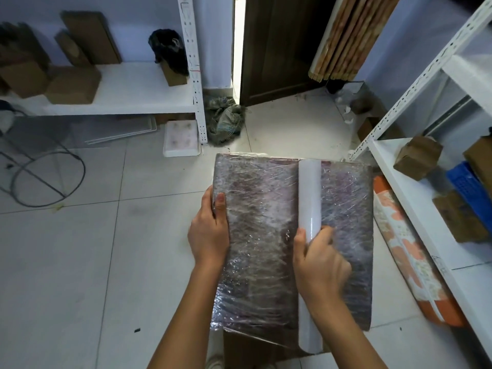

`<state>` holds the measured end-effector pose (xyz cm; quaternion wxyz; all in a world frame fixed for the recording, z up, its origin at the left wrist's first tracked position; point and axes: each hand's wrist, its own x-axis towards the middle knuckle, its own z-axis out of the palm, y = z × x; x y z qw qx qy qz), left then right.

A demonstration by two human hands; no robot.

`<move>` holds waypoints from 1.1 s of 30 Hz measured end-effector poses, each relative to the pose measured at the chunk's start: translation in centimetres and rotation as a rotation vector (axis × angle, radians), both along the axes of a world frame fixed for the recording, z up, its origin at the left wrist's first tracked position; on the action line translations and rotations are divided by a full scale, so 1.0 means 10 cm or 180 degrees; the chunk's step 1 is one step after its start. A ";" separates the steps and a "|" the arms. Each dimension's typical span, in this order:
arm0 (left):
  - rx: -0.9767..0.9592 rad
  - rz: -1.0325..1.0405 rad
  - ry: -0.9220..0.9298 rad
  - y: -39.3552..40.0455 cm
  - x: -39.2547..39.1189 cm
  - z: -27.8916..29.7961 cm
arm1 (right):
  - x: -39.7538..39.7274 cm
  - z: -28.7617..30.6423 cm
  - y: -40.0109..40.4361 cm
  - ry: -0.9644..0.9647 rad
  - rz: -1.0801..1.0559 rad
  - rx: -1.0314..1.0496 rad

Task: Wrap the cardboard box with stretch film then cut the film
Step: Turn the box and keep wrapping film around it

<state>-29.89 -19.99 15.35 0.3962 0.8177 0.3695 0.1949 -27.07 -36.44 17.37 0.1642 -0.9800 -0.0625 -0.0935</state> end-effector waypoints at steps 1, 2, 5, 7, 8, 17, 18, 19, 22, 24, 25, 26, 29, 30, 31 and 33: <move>0.0035 -0.0018 0.0002 -0.01 0.01 0.01 | 0.00 0.00 0.01 -0.0110 -0.0033 -0.0082; 0.0072 -0.0017 0.0002 -0.02 0.02 0.00 | 0.00 -0.01 0.02 -0.0172 -0.0086 -0.0130; 0.0146 0.0014 0.0034 -0.01 0.02 -0.06 | 0.00 -0.08 0.03 -0.0366 -0.0251 -0.0128; 0.0153 0.0013 0.0051 0.00 0.01 -0.07 | -0.02 -0.12 0.06 -0.0353 -0.0321 -0.0052; 0.0127 0.0007 0.0082 0.00 0.01 -0.06 | -0.03 -0.13 0.09 -0.0293 -0.0349 0.0000; 0.2349 -0.0873 0.0222 -0.20 0.15 0.07 | -0.06 -0.18 -0.05 -0.0144 -0.0278 0.0271; 0.2587 -0.1332 0.0174 -0.30 0.19 0.05 | -0.07 -0.19 -0.06 -0.0131 -0.0267 0.0237; 0.2699 -0.1644 0.0155 -0.37 0.23 -0.01 | -0.08 -0.19 -0.06 -0.0125 -0.0247 0.0206; 0.2751 -0.1834 0.0399 -0.35 0.30 -0.15 | -0.07 -0.19 -0.02 -0.0070 -0.0201 0.0286; 0.2807 -0.1752 0.0424 -0.33 0.30 -0.14 | -0.04 -0.19 -0.01 -0.0070 -0.0187 0.0323; 0.2836 -0.1698 0.0374 -0.34 0.32 -0.09 | -0.03 -0.19 -0.01 -0.0071 -0.0180 0.0319; 0.2831 -0.1679 0.0312 -0.38 0.36 -0.05 | -0.02 -0.19 -0.02 -0.0059 -0.0187 0.0329; 0.2669 -0.1776 0.0045 -0.52 0.52 0.04 | -0.06 -0.19 -0.04 0.0025 -0.0229 0.0375; 0.2629 -0.1794 -0.0014 -0.53 0.58 0.04 | -0.07 -0.19 -0.05 0.0021 -0.0229 0.0374; 0.2591 -0.1789 -0.0030 -0.54 0.62 0.02 | -0.08 -0.19 -0.05 0.0003 -0.0210 0.0368; 0.2554 -0.1797 0.0024 -0.52 0.66 -0.02 | -0.05 -0.17 -0.03 -0.0027 -0.0140 0.0371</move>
